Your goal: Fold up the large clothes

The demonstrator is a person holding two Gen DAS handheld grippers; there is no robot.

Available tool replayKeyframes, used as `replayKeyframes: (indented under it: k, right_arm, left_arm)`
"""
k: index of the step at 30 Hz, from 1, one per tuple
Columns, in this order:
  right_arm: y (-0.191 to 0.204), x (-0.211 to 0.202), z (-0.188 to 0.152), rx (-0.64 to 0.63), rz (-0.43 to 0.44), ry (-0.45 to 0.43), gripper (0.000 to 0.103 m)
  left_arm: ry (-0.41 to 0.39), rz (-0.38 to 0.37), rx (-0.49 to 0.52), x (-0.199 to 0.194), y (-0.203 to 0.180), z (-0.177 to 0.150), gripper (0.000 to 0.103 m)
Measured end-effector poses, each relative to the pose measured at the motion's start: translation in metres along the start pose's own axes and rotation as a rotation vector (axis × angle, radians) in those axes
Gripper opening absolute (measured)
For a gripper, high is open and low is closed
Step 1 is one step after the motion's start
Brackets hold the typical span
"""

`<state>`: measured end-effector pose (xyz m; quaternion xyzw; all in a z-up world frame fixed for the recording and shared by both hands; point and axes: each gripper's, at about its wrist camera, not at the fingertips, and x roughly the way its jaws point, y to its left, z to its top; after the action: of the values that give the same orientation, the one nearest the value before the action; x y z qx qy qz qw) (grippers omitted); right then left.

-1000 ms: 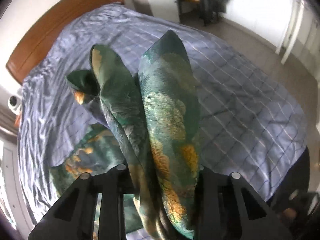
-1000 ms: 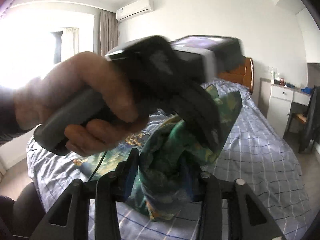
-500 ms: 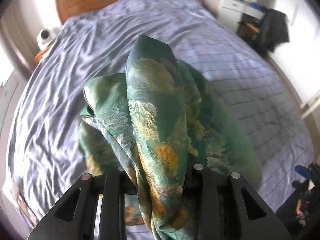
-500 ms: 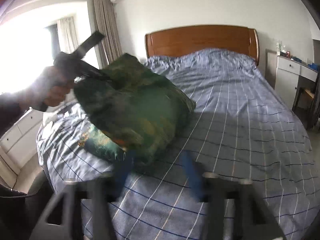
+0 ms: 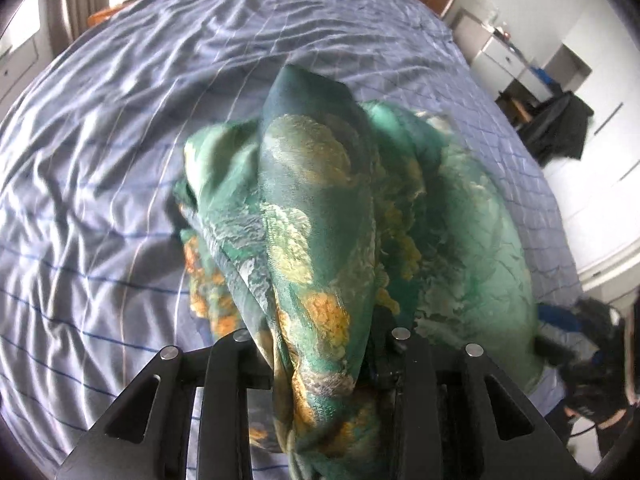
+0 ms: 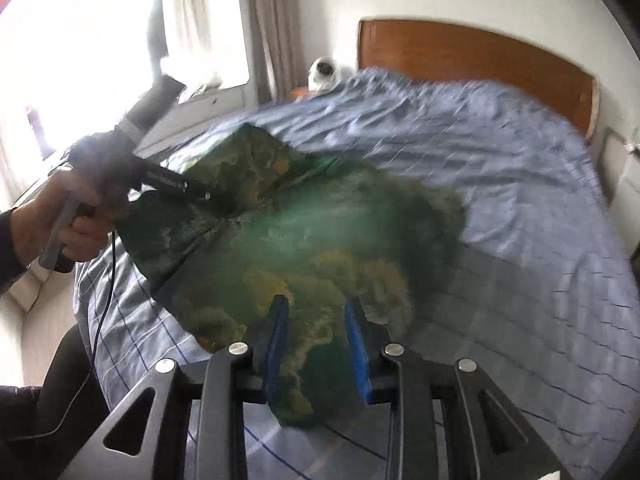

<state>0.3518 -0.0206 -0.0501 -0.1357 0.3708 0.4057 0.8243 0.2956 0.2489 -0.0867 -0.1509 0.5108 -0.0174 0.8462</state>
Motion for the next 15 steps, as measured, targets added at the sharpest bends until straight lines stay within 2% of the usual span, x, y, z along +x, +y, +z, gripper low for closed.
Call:
replayKeyframes:
  k: [4, 10, 13, 15]
  right_arm:
    - [-0.004, 0.064, -0.011, 0.061, 0.05, 0.192, 0.029]
    - [-0.011, 0.087, -0.022, 0.174, 0.026, 0.21, 0.027]
    - [-0.013, 0.088, -0.023, 0.179, 0.01, 0.207, 0.027]
    - [-0.012, 0.086, -0.02, 0.163, -0.002, 0.217, 0.027]
  left_arm:
    - [0.009, -0.044, -0.043, 0.019, 0.021, -0.01, 0.035]
    - [-0.03, -0.09, -0.057, 0.034, 0.036, -0.021, 0.037]
    - [-0.026, -0.104, -0.073, 0.029, 0.038, -0.02, 0.038]
    - [-0.023, -0.111, -0.073, 0.018, 0.037, -0.017, 0.046]
